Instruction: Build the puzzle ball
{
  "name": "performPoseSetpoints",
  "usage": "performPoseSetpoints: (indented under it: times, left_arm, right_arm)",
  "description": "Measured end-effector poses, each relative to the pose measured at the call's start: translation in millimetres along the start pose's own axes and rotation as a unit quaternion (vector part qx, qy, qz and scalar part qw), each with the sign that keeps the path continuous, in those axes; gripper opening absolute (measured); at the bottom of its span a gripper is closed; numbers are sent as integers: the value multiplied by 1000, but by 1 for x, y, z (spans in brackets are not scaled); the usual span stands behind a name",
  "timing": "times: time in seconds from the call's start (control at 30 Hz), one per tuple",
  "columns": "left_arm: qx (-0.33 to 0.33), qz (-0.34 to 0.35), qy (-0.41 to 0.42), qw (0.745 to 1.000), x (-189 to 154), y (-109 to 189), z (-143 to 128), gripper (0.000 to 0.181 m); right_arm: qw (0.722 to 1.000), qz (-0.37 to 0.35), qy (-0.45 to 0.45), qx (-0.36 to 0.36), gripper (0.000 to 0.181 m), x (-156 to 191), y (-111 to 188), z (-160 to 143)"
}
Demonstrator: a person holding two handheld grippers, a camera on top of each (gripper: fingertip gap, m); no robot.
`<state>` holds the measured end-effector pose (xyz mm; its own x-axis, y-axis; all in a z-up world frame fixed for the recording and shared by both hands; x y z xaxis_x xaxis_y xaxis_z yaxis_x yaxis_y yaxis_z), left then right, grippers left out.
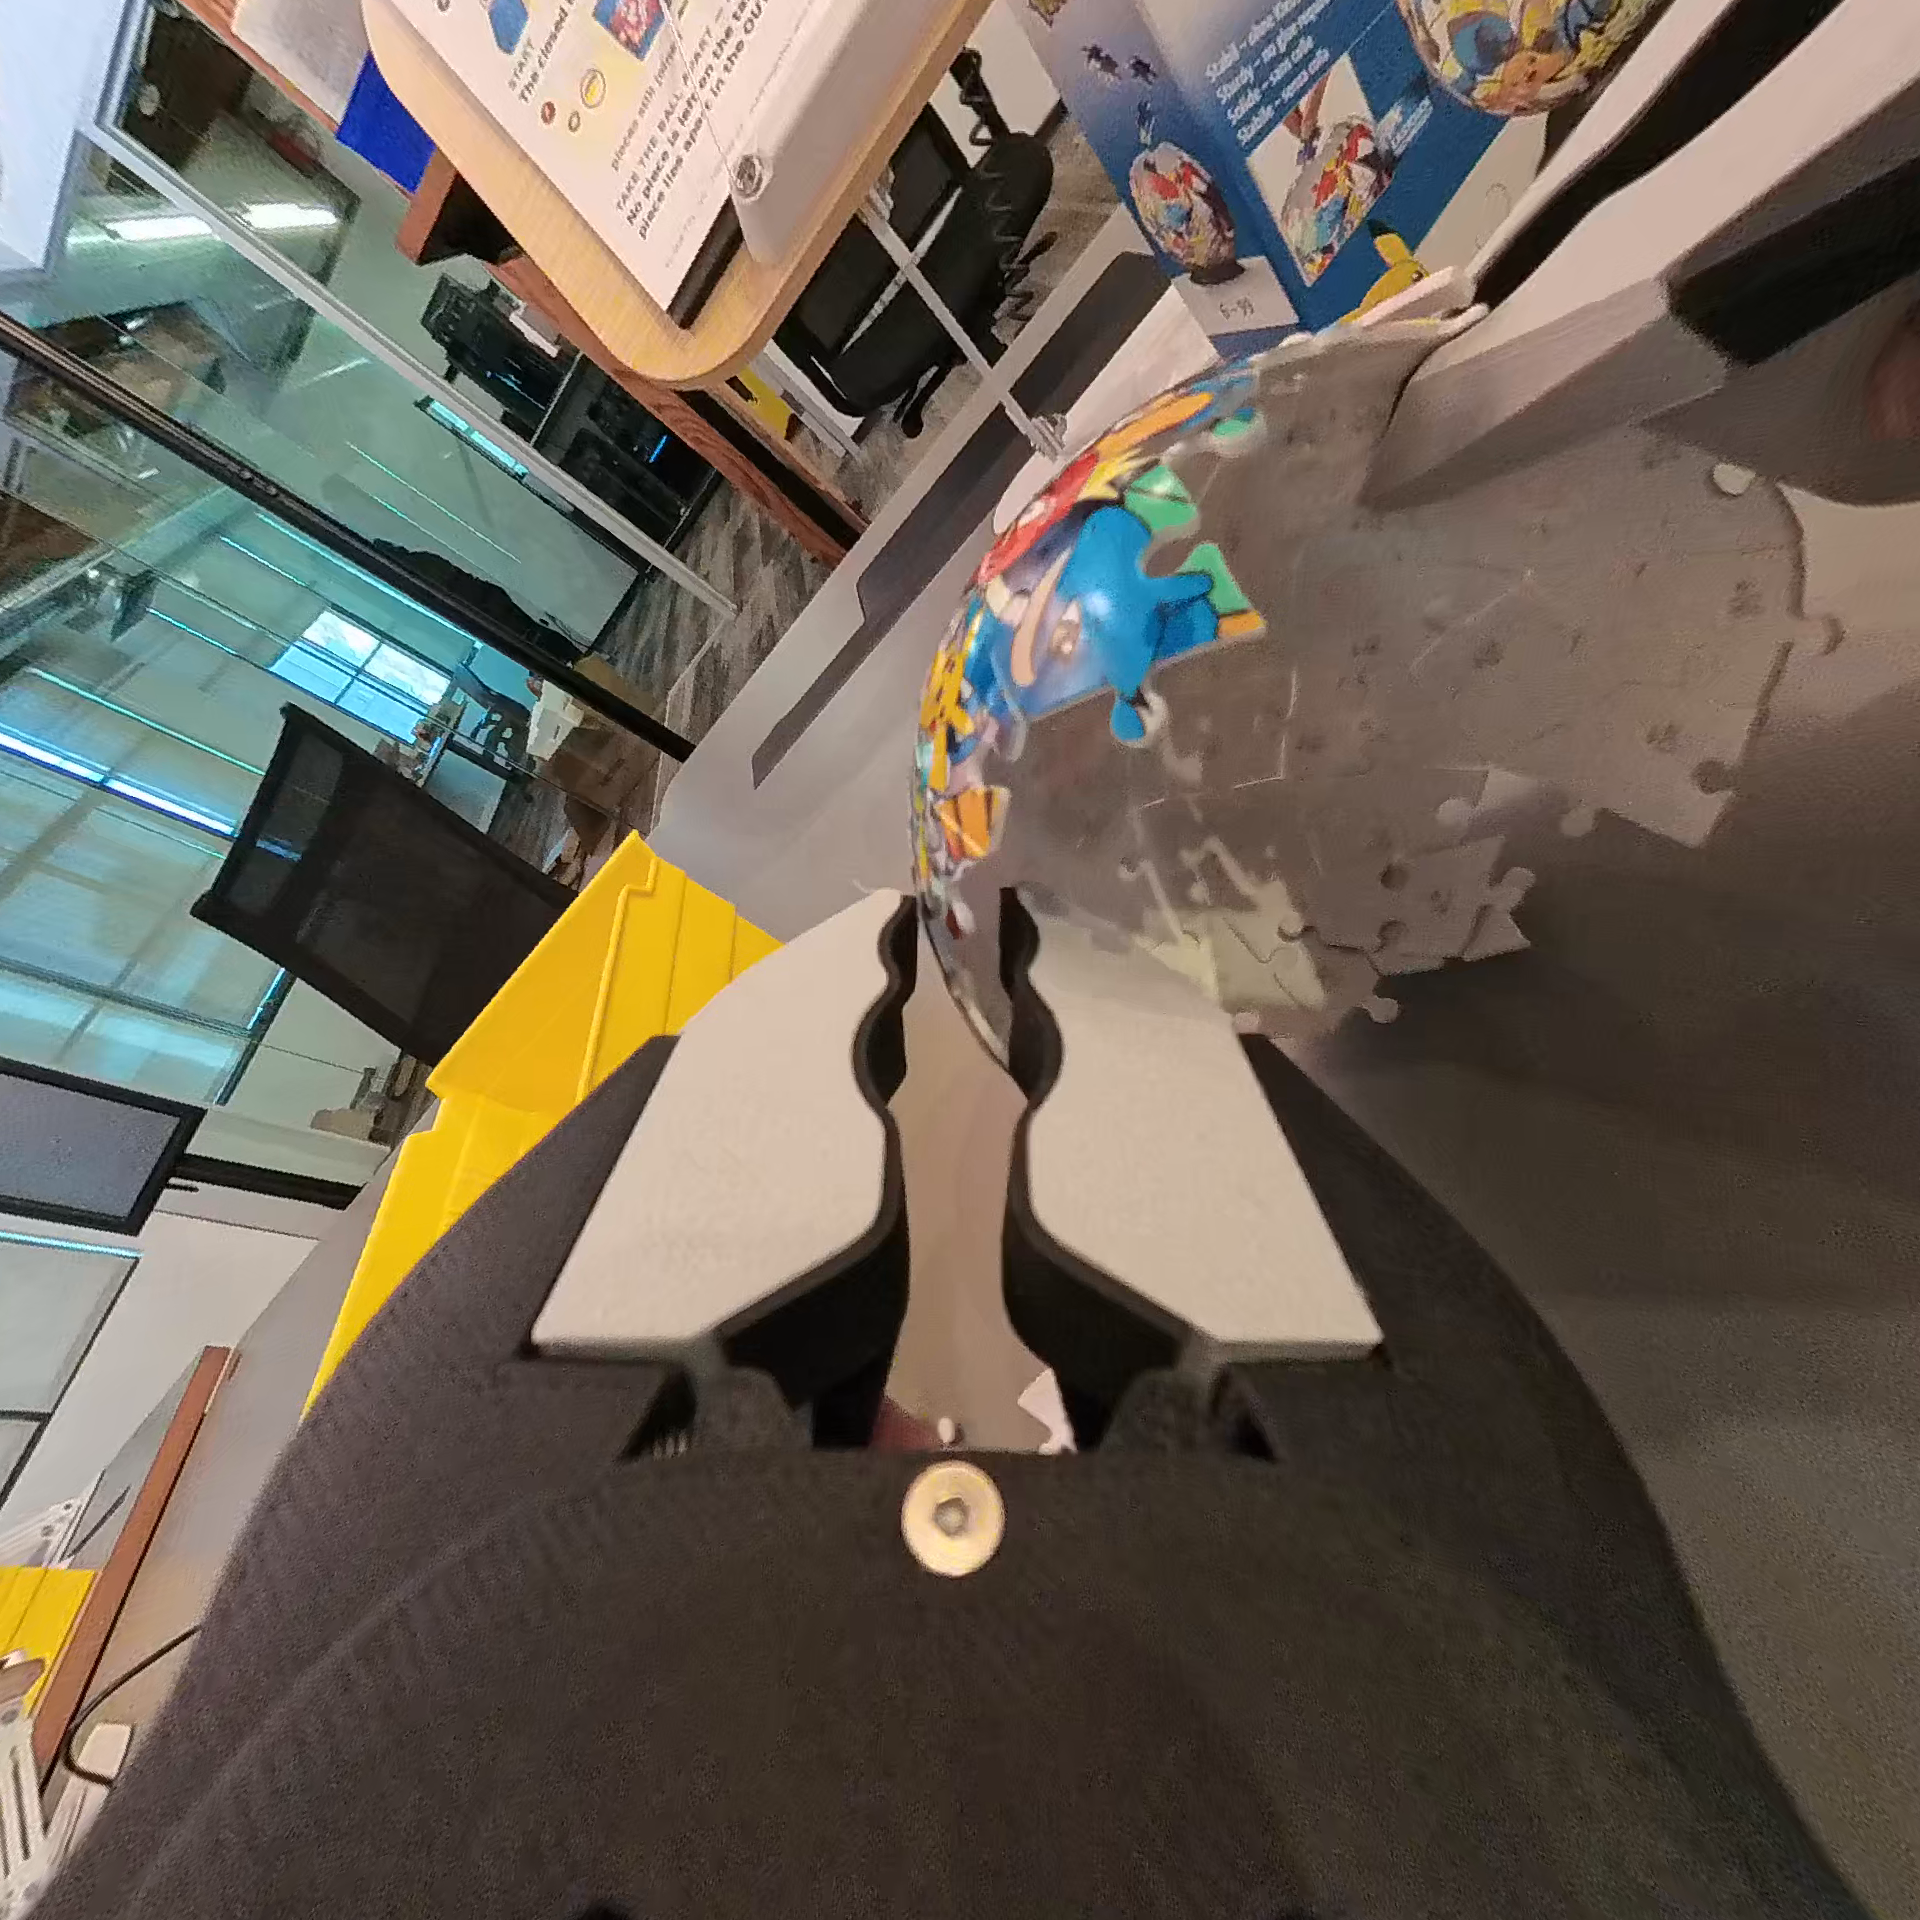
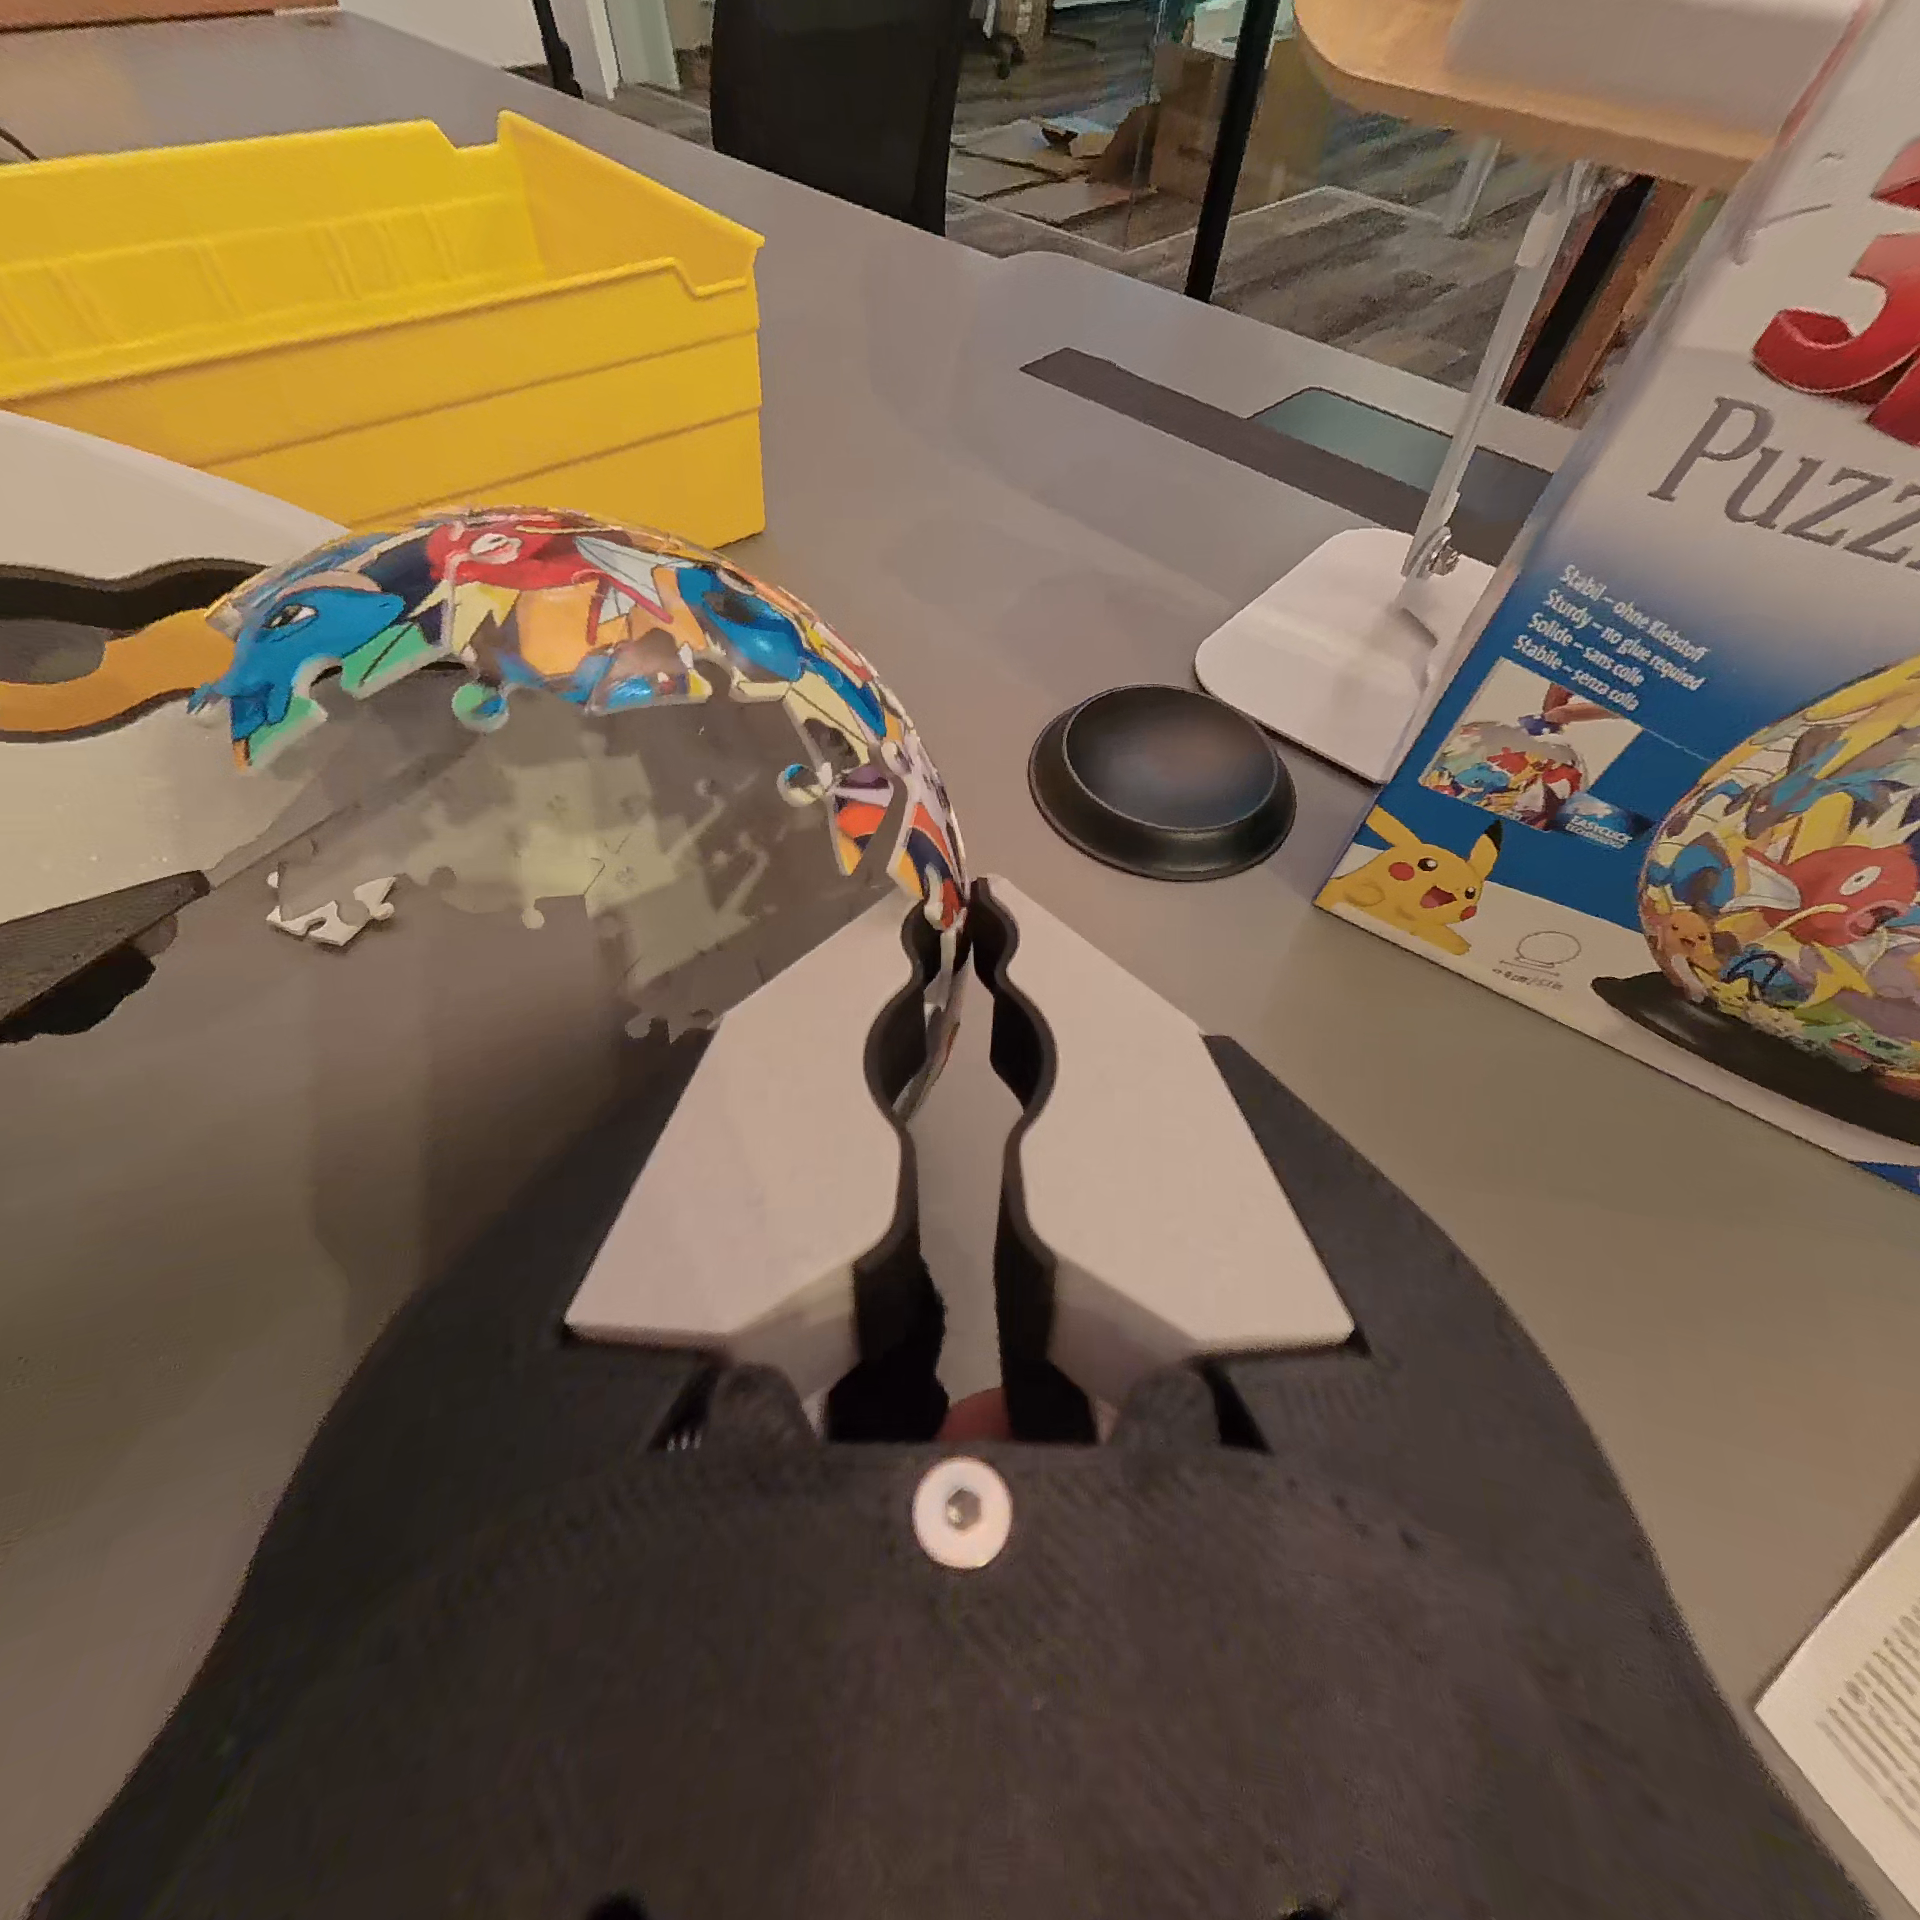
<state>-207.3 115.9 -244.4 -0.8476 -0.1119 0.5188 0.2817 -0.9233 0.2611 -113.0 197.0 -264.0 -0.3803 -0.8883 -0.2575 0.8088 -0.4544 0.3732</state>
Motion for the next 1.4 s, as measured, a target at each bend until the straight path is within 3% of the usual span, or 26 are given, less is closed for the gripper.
performPoseSetpoints:
  times: [0.27, 0.43, 0.73, 0.9, 1.0, 1.13, 1.2, 1.27, 1.37, 1.4]
  left_arm:
    - [9, -41, 10, 999, 0, 17, 0, 42]
    - [17, -97, 85, 992, 9, 39, -6, 54]
    - [-9, -273, 241, 931, 38, 49, -4, 75]
    - [-4, -354, 283, 891, 32, 52, -6, 75]
    - [49, -389, 299, 870, 26, 58, -17, 65]
    - [102, -452, 258, 848, 0, 95, -27, 46]
    - [103, -460, 222, 854, -25, 114, -23, 46]
    - [101, -402, 175, 893, -48, 113, -20, 48]
    - [108, -320, 122, 933, -80, 102, -8, 67]
    - [93, -322, 111, 936, -92, 100, -1, 70]
  right_arm:
    - [999, 10, -31, -17, 1, -3, -6, -5]
    - [997, 31, -59, -39, 1, -4, -7, -5]
    - [987, 93, -96, -89, 1, 1, -5, 4]
    - [982, 115, -94, -117, 1, 8, -3, 12]
    - [981, 117, -93, -125, 1, 9, -5, 15]
    - [982, 115, -95, -113, 1, 10, -9, 14]
    - [984, 109, -95, -104, 1, 9, -11, 13]
    - [985, 105, -93, -99, 1, 9, -12, 12]
    - [987, 102, -82, -93, 1, 11, -13, 11]
    - [988, 99, -78, -92, 1, 11, -13, 11]
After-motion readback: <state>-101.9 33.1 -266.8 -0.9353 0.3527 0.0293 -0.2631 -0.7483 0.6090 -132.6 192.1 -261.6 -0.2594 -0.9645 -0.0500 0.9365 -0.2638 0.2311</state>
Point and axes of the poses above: each gripper's, where its closed fingertips meet, y back along the fingers, z out of its top, x = y × z across the jaws, the point moved 3 cm from there along y, back along the fingers, and after that the axes turned 14 degrees about y, right-handed, at the moved point
